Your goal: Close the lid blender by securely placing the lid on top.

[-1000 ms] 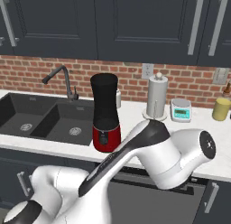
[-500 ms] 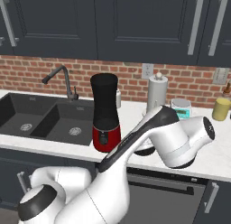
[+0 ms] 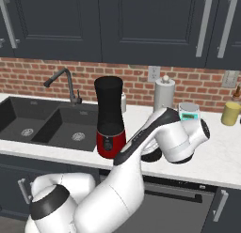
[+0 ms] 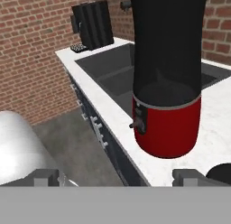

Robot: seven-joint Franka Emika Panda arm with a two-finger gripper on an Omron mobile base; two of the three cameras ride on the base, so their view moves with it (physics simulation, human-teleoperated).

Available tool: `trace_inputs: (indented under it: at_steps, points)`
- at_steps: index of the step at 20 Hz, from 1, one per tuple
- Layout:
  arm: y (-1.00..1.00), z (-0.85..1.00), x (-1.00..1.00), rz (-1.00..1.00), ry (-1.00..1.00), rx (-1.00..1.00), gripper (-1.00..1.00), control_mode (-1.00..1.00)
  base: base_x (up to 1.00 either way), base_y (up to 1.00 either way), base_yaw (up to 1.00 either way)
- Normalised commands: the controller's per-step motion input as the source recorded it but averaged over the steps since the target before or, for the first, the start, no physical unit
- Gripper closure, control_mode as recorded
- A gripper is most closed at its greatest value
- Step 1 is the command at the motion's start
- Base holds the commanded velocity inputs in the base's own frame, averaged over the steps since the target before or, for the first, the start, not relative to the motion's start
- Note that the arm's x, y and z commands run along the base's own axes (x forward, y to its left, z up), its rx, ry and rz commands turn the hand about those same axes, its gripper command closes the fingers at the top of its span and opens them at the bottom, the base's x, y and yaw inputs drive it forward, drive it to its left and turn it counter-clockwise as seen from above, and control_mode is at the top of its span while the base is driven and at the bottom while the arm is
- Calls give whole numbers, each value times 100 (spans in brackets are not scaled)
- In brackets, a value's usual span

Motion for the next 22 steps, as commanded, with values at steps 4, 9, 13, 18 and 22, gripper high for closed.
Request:
trace_inputs:
  at_steps: [4,9,13,18,22]
  points:
    - [4,-17,46,16,-4,0,-100,-100,0,0,0]
    - [0,-11,17,11,0,0,-100,-100,0,0,0]
    - [-4,-27,0,3,0,-2,-100,-100,0,0,0]
    - [0,-24,2,0,-1,-2,-100,-100,0,0,0]
    - [0,-32,12,0,-1,-5,-100,-100,0,0,0]
